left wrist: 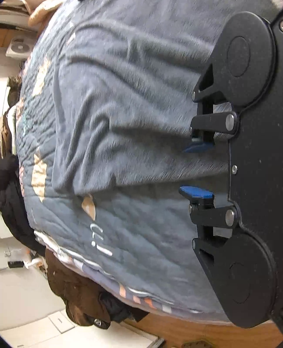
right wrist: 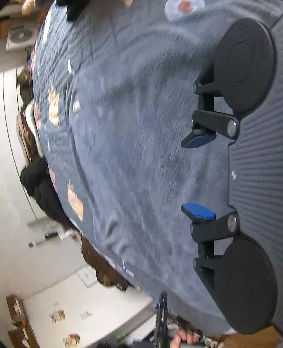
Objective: Fold clothes
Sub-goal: 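Pinch the grey blanket surface with the left gripper and tug it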
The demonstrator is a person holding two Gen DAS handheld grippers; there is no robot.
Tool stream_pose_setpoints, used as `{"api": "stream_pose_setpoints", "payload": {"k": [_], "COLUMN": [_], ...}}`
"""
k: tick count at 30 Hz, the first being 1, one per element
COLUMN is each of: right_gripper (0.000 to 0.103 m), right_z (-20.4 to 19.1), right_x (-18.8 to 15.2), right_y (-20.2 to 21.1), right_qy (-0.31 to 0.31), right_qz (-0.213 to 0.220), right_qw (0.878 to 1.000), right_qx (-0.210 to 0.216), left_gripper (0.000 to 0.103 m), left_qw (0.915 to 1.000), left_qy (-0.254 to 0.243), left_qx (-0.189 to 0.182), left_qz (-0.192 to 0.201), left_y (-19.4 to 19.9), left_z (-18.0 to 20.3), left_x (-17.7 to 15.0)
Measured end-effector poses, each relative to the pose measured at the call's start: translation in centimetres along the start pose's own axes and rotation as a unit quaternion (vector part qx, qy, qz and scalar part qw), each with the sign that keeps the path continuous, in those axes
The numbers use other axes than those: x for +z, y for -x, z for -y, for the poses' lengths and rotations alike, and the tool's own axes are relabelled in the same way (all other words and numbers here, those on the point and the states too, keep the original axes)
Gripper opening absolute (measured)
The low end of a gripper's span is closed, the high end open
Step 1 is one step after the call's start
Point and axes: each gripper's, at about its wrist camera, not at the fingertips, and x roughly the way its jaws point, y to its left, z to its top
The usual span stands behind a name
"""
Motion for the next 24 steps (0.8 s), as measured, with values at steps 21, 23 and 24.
{"api": "stream_pose_setpoints", "payload": {"k": [21,23,24], "right_gripper": [0.055,0.055,0.055], "right_z": [-8.9,-8.7,-8.6], "right_x": [3.0,3.0,3.0], "right_y": [-8.2,-8.2,-8.2], "right_qy": [0.051,0.046,0.046], "right_qz": [-0.064,-0.064,-0.064], "right_qw": [0.98,0.98,0.98], "right_qx": [0.181,0.184,0.182], "left_gripper": [0.024,0.012,0.008], "left_qw": [0.9967,0.9976,0.9981], "left_qy": [-0.067,-0.052,-0.04], "left_qx": [-0.023,-0.022,-0.025], "left_qz": [-0.04,-0.039,-0.039], "left_y": [-6.0,-6.1,-6.0], "left_z": [2.7,2.3,2.0], "left_x": [0.1,0.0,0.1]}}
